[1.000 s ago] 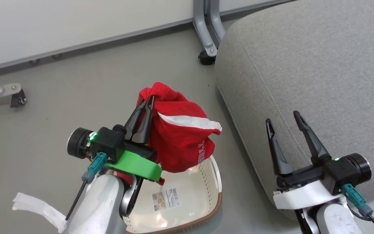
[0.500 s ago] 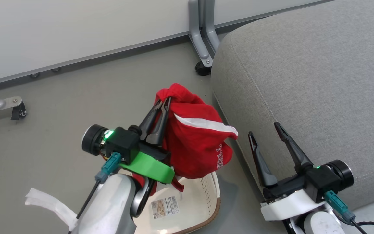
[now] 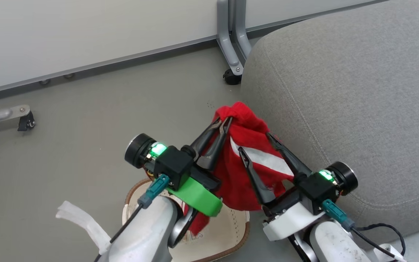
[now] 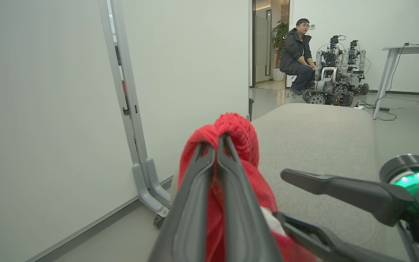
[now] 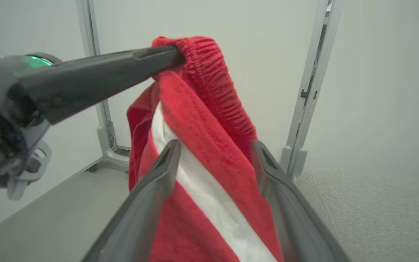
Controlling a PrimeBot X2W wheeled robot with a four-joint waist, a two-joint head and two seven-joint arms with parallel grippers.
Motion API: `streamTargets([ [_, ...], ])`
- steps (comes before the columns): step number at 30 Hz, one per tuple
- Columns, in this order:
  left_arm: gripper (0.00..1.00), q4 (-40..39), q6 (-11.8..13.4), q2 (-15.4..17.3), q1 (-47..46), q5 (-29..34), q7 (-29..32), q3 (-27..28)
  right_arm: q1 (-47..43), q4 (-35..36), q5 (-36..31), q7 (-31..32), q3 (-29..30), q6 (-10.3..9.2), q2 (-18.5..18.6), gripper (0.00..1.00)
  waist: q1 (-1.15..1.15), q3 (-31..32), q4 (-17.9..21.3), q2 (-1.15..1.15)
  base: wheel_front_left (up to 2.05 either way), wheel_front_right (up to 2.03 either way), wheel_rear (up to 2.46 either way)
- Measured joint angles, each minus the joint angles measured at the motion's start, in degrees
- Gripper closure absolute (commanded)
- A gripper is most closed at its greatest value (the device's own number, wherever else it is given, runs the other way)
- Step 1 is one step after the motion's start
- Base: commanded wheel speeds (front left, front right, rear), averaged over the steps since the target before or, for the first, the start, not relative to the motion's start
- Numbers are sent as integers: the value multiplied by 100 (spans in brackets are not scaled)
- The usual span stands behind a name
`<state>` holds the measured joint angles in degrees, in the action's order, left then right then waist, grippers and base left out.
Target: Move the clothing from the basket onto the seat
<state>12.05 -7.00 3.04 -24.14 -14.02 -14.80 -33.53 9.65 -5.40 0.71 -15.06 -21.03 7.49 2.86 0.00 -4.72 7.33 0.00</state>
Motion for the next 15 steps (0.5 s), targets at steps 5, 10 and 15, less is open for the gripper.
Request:
streamTargets([
  [5,100,-93,-12,-3,-82,-76,96,-394,241,-256,-21,-1,-156,0,3,0,0,10,-90,0,0,0,0],
  [10,100,-197,-26,15,-115,-241,223,-733,354,-455,11,0,-361,1,1,0,0,30,-148,0,0,0,0],
  [15,100,-291,-29,40,-114,-459,365,-988,388,-500,69,0,-436,1,-1,0,0,60,-145,0,0,0,0],
])
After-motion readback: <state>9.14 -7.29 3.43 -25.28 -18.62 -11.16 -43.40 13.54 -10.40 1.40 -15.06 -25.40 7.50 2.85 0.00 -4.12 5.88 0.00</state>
